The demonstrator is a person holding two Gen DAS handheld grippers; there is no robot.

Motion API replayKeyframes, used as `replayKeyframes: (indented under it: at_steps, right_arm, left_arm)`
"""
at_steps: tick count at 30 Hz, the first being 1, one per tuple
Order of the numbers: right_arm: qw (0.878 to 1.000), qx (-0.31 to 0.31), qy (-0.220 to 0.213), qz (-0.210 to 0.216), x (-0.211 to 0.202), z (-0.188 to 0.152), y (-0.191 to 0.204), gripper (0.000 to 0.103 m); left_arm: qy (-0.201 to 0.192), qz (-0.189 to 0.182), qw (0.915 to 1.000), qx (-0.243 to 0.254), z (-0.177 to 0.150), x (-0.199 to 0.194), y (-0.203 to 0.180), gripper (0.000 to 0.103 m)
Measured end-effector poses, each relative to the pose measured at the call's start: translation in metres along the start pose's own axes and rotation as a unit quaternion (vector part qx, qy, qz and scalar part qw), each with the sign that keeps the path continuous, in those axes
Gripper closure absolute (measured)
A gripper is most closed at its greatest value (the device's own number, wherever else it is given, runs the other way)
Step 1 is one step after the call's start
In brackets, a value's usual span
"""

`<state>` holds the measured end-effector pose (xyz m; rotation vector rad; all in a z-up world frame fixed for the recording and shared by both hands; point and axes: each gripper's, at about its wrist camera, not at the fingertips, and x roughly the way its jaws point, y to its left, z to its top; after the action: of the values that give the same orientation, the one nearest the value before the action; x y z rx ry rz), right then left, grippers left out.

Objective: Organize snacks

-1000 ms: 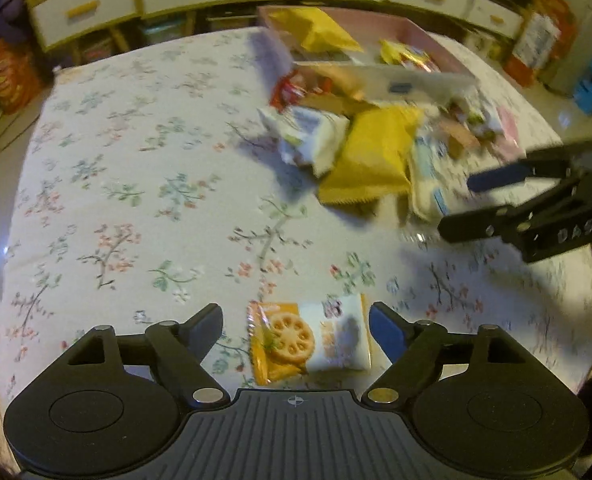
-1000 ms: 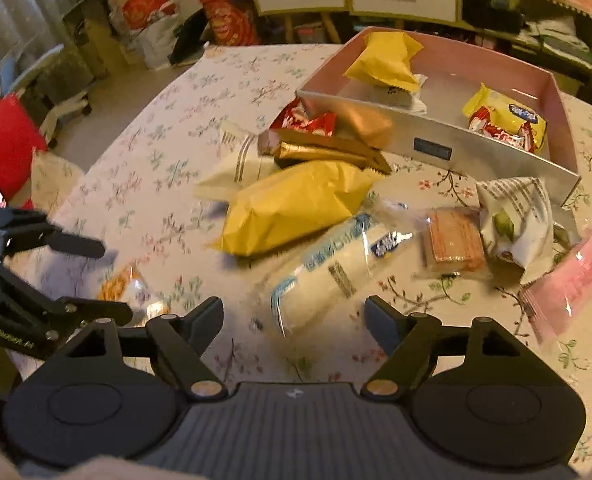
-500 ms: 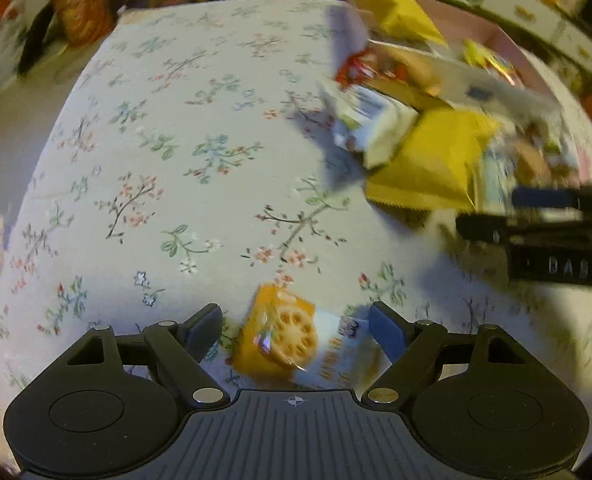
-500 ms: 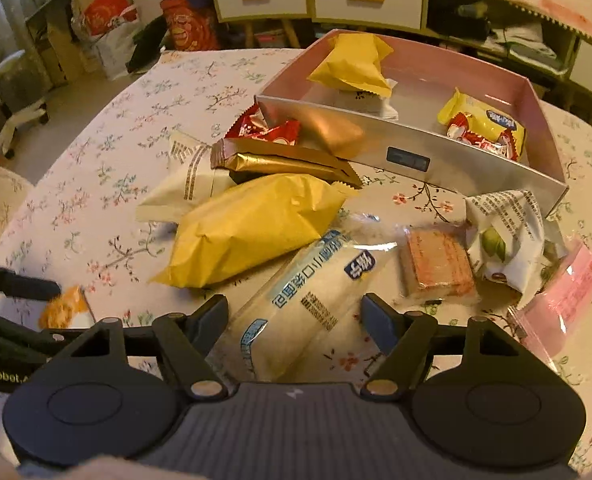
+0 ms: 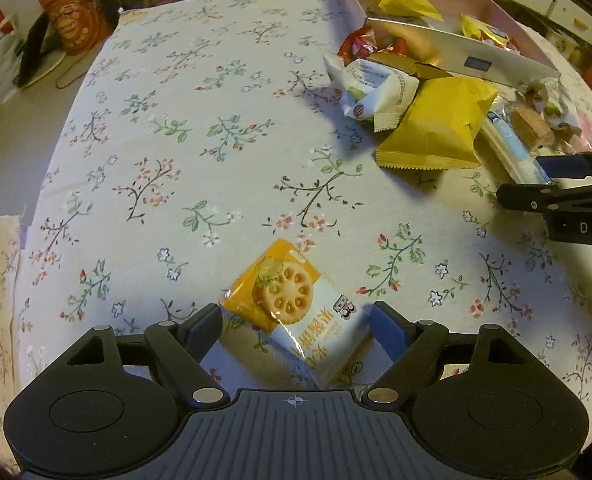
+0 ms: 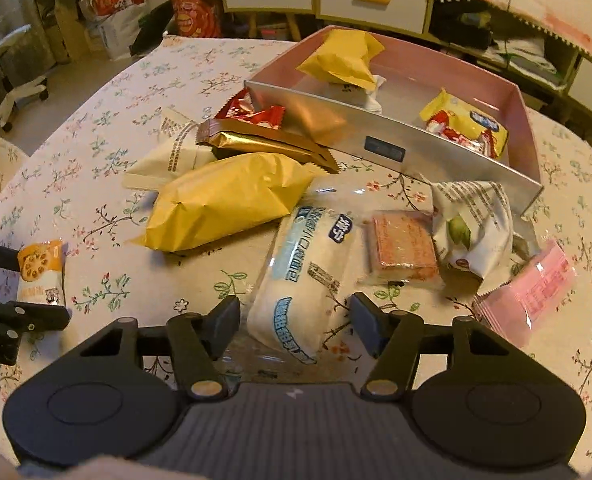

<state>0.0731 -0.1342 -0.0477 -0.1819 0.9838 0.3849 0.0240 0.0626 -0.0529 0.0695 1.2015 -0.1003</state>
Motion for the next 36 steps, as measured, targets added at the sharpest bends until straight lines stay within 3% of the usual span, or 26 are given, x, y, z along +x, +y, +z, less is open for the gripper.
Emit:
replayKeyframes:
  at_steps: [4, 6, 10, 12, 15, 29, 32, 36]
  right_arm:
    - [0.999, -0.030, -0.007, -0.012, 0.000, -0.001, 0.007, 0.057]
    - [0.999, -0.036, -0.011, -0.016, 0.000, -0.001, 0.008, 0.066]
    - [1.000, -0.021, -0.011, -0.013, -0.001, 0.001, 0.003, 0.073]
    - [1.000, -0.015, -0.011, -0.013, -0.002, 0.002, 0.001, 0.078]
    - [1.000, -0.007, -0.010, -0.009, -0.005, 0.002, -0.002, 0.083]
    - [1.000, 0.018, 0.011, 0.012, -0.011, -0.004, -0.007, 0.082]
    - [0.999, 0.035, 0.018, 0.020, -0.008, -0.005, -0.009, 0.074]
    - [0.999, 0.026, 0.008, 0.019, -0.007, -0.006, -0.005, 0.061]
  left_arm:
    - [-0.009, -0.007, 0.9999, -0.012, -0.004, -0.003, 0.002, 0.038]
    - [-0.016, -0.012, 0.9997, -0.012, -0.005, -0.006, 0.003, 0.055]
    - [-0.026, -0.020, 0.9993, -0.017, -0.004, -0.008, 0.004, 0.073]
    - [-0.028, -0.035, 0.9988, -0.022, -0.003, -0.008, 0.005, 0.087]
    - [-0.029, -0.058, 0.9973, -0.035, -0.001, -0.008, 0.008, 0.098]
    - [-0.032, -0.074, 0.9967, -0.001, 0.003, -0.010, 0.013, 0.097]
    - [-0.037, -0.065, 0.9971, 0.011, 0.003, -0.011, 0.010, 0.093]
    - [-0.036, -0.067, 0.9970, 0.017, 0.004, -0.012, 0.007, 0.077]
